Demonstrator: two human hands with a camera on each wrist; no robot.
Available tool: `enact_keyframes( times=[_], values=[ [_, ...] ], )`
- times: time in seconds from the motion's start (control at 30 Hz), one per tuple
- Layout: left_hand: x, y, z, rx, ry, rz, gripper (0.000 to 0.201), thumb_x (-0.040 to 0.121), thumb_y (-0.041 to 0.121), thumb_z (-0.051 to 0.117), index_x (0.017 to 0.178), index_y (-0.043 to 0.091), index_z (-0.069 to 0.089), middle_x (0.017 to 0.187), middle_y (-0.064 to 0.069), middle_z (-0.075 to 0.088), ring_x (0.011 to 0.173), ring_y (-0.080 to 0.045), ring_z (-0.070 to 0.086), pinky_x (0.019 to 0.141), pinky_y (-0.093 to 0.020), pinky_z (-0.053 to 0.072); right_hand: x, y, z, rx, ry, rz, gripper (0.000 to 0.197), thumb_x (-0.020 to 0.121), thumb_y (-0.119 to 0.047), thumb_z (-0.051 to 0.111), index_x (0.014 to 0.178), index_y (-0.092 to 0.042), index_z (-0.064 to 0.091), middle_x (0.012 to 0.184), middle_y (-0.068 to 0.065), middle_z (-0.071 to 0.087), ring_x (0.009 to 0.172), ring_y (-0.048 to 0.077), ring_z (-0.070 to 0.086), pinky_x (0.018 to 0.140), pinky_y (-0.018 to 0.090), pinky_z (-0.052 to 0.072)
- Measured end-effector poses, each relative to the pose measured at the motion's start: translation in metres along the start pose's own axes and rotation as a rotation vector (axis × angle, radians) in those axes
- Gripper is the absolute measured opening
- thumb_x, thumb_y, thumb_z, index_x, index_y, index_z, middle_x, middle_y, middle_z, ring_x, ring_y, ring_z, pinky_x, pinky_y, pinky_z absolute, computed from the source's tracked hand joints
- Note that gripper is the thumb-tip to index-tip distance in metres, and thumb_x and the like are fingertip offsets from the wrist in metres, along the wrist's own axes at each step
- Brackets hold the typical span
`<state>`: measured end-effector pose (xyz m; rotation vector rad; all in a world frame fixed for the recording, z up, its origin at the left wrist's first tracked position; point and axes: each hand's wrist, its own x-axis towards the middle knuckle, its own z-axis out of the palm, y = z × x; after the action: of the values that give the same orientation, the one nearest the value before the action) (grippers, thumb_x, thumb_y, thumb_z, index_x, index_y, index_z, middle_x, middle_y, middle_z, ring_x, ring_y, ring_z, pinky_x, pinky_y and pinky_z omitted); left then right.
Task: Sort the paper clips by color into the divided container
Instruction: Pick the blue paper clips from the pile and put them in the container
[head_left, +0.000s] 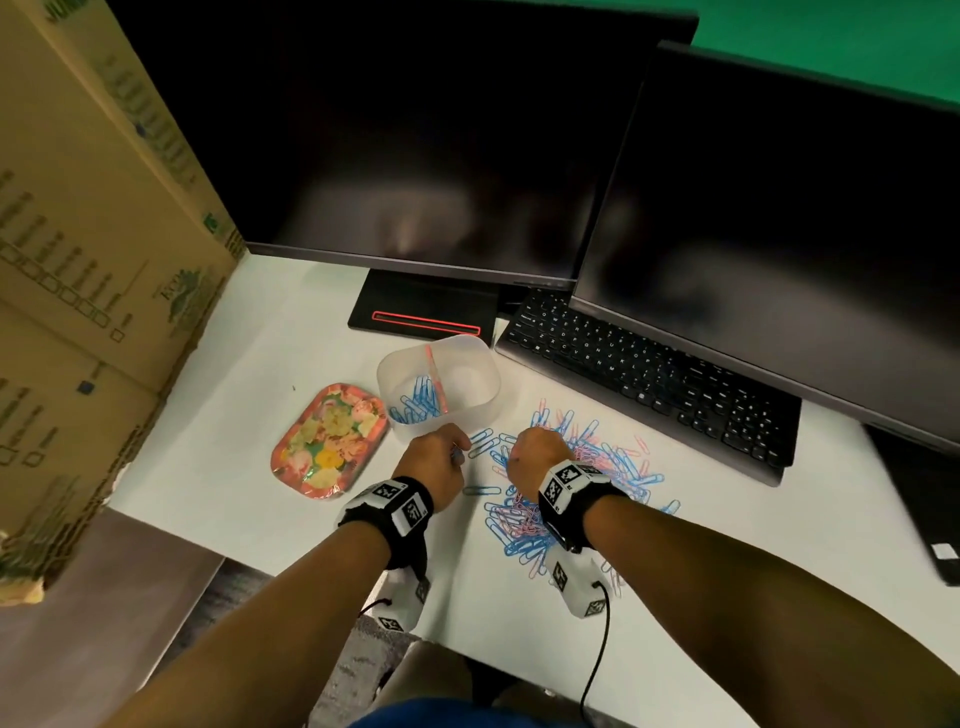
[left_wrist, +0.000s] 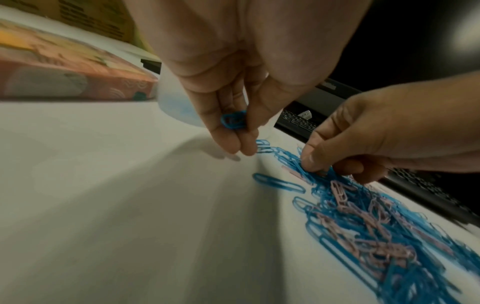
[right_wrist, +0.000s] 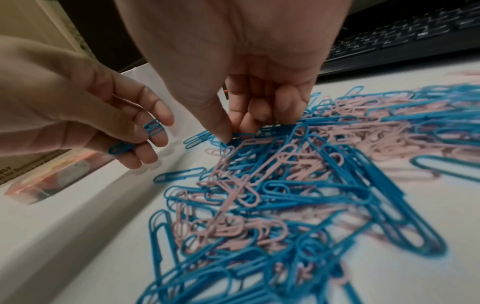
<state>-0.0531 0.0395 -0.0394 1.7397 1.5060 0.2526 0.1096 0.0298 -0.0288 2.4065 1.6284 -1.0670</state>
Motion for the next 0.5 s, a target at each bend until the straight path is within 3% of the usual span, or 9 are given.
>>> enact_keyframes(
  times=[0.1,0.2,0.27,0.4,0.5],
  values=[
    [0.003,0.007,0.003,0.019,0.034,-0.029,0.021,0.088,0.003,0.045,0.1,0.014,0.057,0.09,-0.007,0.062,0.077,-0.023,0.056,0.07,-0.025,0.045,0.0,0.003,-0.003,-0.028,-0.007,-0.015,0.022,0.086,-0.013,0.052,0.102,-0.004,0.064,0.106,0.017,0.065,0.089,0.032,0.065,0.071,0.031,0.056],
    [0.007,0.011,0.01,0.112,-0.007,-0.045,0.03,0.09,0.014,0.048,0.119,0.016,0.049,0.113,-0.011,0.059,0.095,-0.03,0.06,0.084,-0.034,0.049,-0.002,0.004,-0.007,-0.019,0.009,-0.081,0.019,0.086,-0.01,0.051,0.097,-0.003,0.066,0.099,0.016,0.067,0.084,0.031,0.065,0.069,0.03,0.055],
    [0.01,0.011,0.016,0.282,-0.037,-0.022,0.039,0.091,0.02,0.048,0.129,0.016,0.042,0.121,-0.012,0.053,0.103,-0.034,0.059,0.087,-0.04,0.049,-0.004,0.006,-0.009,0.024,0.035,-0.131,0.017,0.086,-0.012,0.052,0.094,-0.007,0.066,0.096,0.013,0.068,0.085,0.03,0.065,0.069,0.028,0.053],
    [0.016,0.011,0.022,0.445,-0.008,0.01,0.031,0.095,0.022,0.046,0.124,0.011,0.043,0.115,-0.013,0.053,0.097,-0.036,0.061,0.078,-0.042,0.048,-0.006,0.014,-0.016,0.129,0.085,-0.201,0.01,0.082,-0.012,0.055,0.083,-0.014,0.065,0.09,0.011,0.069,0.083,0.03,0.066,0.072,0.03,0.056],
    [0.018,0.01,0.022,0.466,-0.007,0.0,0.025,0.094,0.021,0.047,0.115,0.006,0.049,0.113,-0.015,0.054,0.095,-0.038,0.061,0.076,-0.043,0.049,-0.004,0.022,-0.019,0.227,0.099,-0.196,0.017,0.082,-0.009,0.056,0.091,-0.015,0.068,0.082,0.004,0.066,0.079,0.023,0.063,0.069,0.021,0.048]
  ],
)
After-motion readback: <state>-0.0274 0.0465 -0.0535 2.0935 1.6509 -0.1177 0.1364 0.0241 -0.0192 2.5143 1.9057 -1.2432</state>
